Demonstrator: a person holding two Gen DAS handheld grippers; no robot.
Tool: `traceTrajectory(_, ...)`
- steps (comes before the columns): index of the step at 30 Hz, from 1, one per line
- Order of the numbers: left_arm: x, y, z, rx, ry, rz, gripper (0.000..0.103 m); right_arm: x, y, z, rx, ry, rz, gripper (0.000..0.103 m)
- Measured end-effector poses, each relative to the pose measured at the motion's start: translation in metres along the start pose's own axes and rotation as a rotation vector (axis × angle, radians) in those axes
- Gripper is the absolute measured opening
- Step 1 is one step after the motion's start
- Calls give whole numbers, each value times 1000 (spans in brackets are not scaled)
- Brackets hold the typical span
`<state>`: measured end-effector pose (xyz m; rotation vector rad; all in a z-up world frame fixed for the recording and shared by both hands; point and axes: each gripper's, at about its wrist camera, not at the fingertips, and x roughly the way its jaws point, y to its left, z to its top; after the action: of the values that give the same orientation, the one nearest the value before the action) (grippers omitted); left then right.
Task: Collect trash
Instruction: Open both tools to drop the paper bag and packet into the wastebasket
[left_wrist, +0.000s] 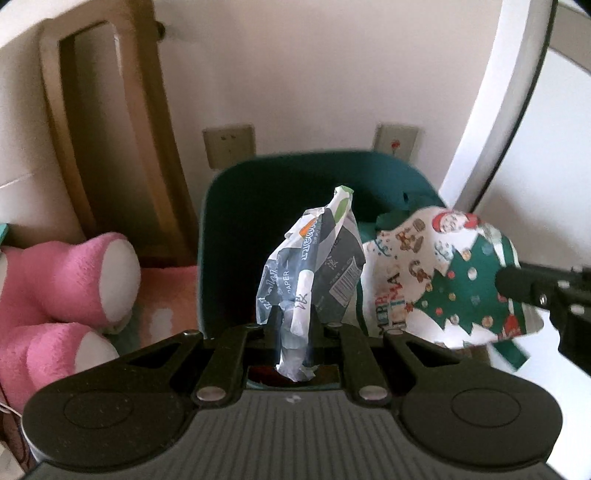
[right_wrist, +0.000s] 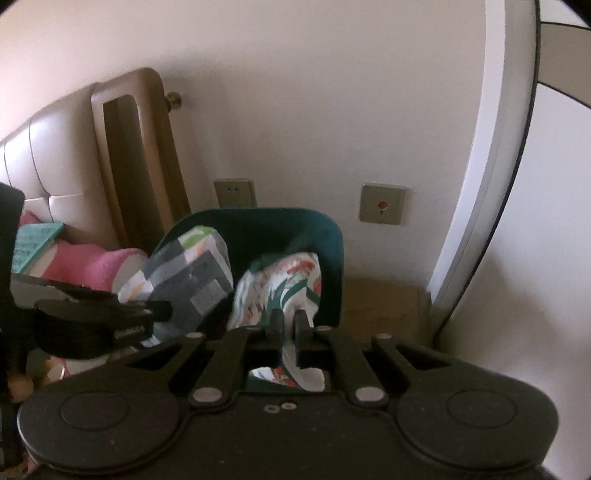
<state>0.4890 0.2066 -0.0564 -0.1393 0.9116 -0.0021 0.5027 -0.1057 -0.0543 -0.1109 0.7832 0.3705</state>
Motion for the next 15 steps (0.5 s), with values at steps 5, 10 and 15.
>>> traceTrajectory(5,17,-3,-3,13,31,-8,11,11,5,2,-30,30,19,13)
traceTrajectory(10,28,-2,-3,12,44,-12,21,16,4,7,-43,39,33,19)
traceTrajectory(15,24,-2,-7,-12,26,-38,30,9,-1,4,-49,19,39,28)
